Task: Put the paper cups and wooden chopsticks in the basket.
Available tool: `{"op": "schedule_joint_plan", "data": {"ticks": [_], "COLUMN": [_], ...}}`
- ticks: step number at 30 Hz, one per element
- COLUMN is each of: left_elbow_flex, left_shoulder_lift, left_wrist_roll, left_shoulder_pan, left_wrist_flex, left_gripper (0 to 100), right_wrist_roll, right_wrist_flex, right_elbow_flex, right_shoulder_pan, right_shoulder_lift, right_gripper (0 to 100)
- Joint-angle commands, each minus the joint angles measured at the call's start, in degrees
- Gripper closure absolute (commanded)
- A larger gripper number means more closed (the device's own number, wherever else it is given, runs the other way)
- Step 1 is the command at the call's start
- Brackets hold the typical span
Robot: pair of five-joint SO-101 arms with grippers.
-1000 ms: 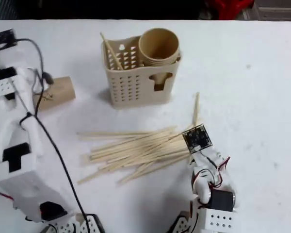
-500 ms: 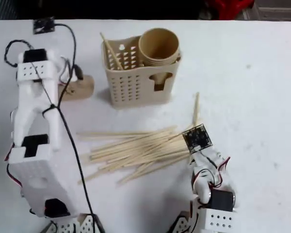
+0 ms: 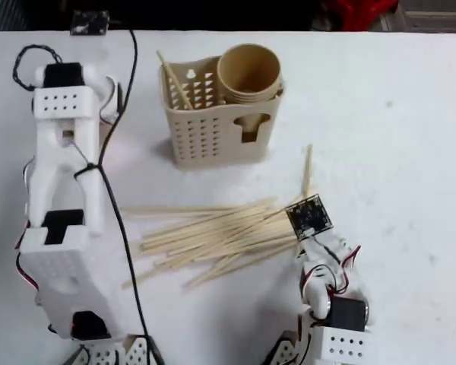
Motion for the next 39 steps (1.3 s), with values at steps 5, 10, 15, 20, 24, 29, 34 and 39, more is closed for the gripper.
{"op": "schedule_joint_plan", "data": {"ticks": [5, 10, 15, 20, 24, 29, 34, 39], "left_elbow_flex": [-37.54, -59.25, -63.38, -57.76, -48.35, -40.0, -36.57, -36.75], "left_shoulder_lift": [-1.1, -1.1, -0.84, -0.66, -0.66, -0.66, -0.66, -0.75], "left_wrist_roll": [-3.52, -3.6, -3.6, -3.6, -3.52, -3.43, -3.52, -3.52], "left_shoulder_pan": [2.51, 11.74, 25.45, 34.24, 37.23, 38.02, 37.67, 37.76], "left_wrist_flex": [17.49, 19.6, 17.93, 10.64, 7.3, 5.8, 5.8, 5.89], "left_gripper": [98, 98, 98, 98, 98, 98, 98, 98], "right_wrist_roll": [0.35, 0.35, 0.35, 0.35, 0.35, 0.35, 0.35, 0.35], "right_wrist_flex": [0.22, 0.22, 0.22, 0.22, 0.22, 0.22, 0.22, 0.22], "right_elbow_flex": [0.44, 0.44, 0.44, 0.44, 0.44, 0.44, 0.44, 0.44], "right_shoulder_pan": [-0.22, -0.31, -0.31, -0.31, -0.31, -0.31, -0.31, -0.31], "right_shoulder_lift": [-0.48, -0.48, -0.48, -0.48, -0.48, -0.48, -0.48, -0.48], "right_gripper": [98.1, 98.1, 98.1, 98.1, 98.1, 98.1, 98.1, 98.1]}}
